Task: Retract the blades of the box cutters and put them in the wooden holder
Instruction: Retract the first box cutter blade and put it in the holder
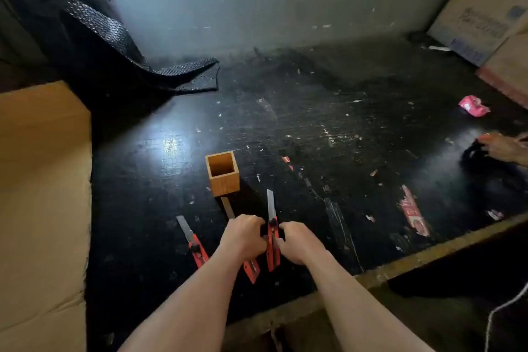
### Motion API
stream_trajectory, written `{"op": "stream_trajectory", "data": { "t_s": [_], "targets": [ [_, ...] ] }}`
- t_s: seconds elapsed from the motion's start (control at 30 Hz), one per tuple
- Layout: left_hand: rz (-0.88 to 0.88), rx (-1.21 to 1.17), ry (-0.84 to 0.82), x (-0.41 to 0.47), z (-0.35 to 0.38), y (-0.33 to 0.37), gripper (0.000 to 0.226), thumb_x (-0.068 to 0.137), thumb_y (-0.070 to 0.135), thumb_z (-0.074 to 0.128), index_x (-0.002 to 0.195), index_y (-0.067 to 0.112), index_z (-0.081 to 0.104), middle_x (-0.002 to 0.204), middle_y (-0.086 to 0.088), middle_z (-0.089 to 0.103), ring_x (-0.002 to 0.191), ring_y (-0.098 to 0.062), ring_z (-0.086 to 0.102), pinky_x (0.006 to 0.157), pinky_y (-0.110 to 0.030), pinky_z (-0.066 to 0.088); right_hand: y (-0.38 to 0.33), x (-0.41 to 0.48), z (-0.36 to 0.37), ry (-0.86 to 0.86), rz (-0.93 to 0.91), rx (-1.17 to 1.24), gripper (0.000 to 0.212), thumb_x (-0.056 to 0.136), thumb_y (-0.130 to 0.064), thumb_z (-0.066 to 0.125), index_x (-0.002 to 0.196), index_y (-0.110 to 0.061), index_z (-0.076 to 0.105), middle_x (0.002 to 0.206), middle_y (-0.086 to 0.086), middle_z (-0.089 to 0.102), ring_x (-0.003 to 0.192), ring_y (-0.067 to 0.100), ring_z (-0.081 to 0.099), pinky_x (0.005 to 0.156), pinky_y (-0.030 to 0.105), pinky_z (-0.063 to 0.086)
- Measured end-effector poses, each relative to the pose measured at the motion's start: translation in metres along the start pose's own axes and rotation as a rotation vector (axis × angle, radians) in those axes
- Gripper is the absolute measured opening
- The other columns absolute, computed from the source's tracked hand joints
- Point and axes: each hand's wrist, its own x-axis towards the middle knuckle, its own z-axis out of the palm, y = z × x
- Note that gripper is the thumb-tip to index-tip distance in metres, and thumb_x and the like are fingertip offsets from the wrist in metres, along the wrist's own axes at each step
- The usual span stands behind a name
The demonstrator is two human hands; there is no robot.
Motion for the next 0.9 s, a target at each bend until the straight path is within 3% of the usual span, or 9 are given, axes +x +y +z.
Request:
{"op": "stream_trajectory", "data": {
  "t_s": [0.07,0.2,0.27,0.37,0.43,0.57,0.7,0.83,0.9],
  "targets": [
    [-0.038,-0.061,0.003,0.005,0.009,0.001,0.017,0.085,0.031,0.063,0.092,0.021,0.076,0.088,0.001,0.076,0.081,-0.019,0.072,0.078,-0.038,0.061,0.006,0.003,0.007,0.017,0.014,0.073,0.027,0.095,-0.030,0.054,0.106,-0.015,0.073,0.103,0.009,0.074,0.093,0.030,0.070,0.085,0.046,0.059],
    [-0.166,-0.162,-0.012,0.015,0.031,0.003,0.015,0.087,0.024,0.062,0.083,0.019,0.075,0.078,0.000,0.074,0.071,-0.020,0.073,0.069,-0.041,0.064,0.014,0.003,0.021,0.000,0.048,0.123,0.029,0.096,-0.022,0.056,0.119,-0.012,0.069,0.113,0.008,0.070,0.106,0.029,0.068,0.092,0.044,0.056],
    [-0.216,-0.220,0.027,0.021,0.041,0.003,0.016,0.087,0.021,0.062,0.081,0.019,0.076,0.077,0.000,0.074,0.070,-0.020,0.072,0.068,-0.041,0.065,0.017,0.006,0.027,0.039,0.045,0.152,0.025,0.095,-0.021,0.057,0.116,-0.014,0.071,0.113,0.005,0.068,0.104,0.027,0.067,0.089,0.042,0.057],
    [-0.266,-0.317,0.072,0.021,0.047,0.012,0.019,0.092,0.021,0.063,0.083,0.018,0.079,0.080,0.000,0.075,0.073,-0.018,0.072,0.071,-0.039,0.064,0.020,0.009,0.035,0.070,0.076,0.292,0.016,0.095,-0.018,0.058,0.105,-0.019,0.071,0.099,-0.002,0.070,0.088,0.017,0.068,0.076,0.035,0.057],
    [-0.296,-0.388,0.092,0.022,0.047,0.018,0.018,0.093,0.018,0.065,0.085,0.018,0.080,0.081,0.001,0.076,0.075,-0.013,0.071,0.073,-0.035,0.063,0.024,0.010,0.037,0.085,0.117,0.404,0.010,0.096,-0.018,0.060,0.099,-0.024,0.067,0.086,-0.004,0.073,0.077,0.012,0.071,0.072,0.036,0.062],
    [-0.331,-0.541,0.152,0.027,0.043,0.025,0.019,0.090,0.012,0.073,0.108,0.019,0.077,0.100,0.002,0.079,0.091,-0.006,0.072,0.085,-0.028,0.061,0.030,0.014,0.025,0.104,0.139,0.563,0.012,0.096,-0.017,0.065,0.098,-0.028,0.063,0.082,-0.002,0.076,0.069,0.008,0.074,0.059,0.026,0.059],
    [-0.329,-0.653,0.255,0.032,0.025,0.030,0.029,0.089,0.011,0.076,0.118,0.015,0.075,0.113,0.000,0.078,0.105,-0.011,0.072,0.092,-0.029,0.061,0.030,0.022,-0.004,0.089,0.083,0.662,0.018,0.090,-0.012,0.071,0.097,-0.027,0.063,0.085,0.002,0.077,0.074,0.012,0.077,0.076,0.038,0.065],
    [-0.290,-0.809,0.282,0.034,-0.004,0.028,0.025,0.088,0.011,0.077,0.111,0.021,0.077,0.103,0.005,0.079,0.095,-0.007,0.074,0.082,-0.027,0.063,0.020,0.026,-0.040,0.093,-0.036,0.680,0.019,0.084,-0.009,0.074,0.096,-0.022,0.067,0.088,0.006,0.077,0.081,0.018,0.077,0.081,0.047,0.064],
    [-0.249,-0.925,0.262,0.033,-0.021,0.024,0.026,0.088,0.010,0.076,0.110,0.025,0.076,0.100,0.002,0.080,0.091,-0.010,0.077,0.080,-0.035,0.066,0.011,0.028,-0.059,0.091,-0.108,0.700,0.020,0.083,-0.005,0.074,0.097,-0.018,0.068,0.093,0.007,0.078,0.086,0.021,0.077,0.080,0.049,0.064]
  ]
}}
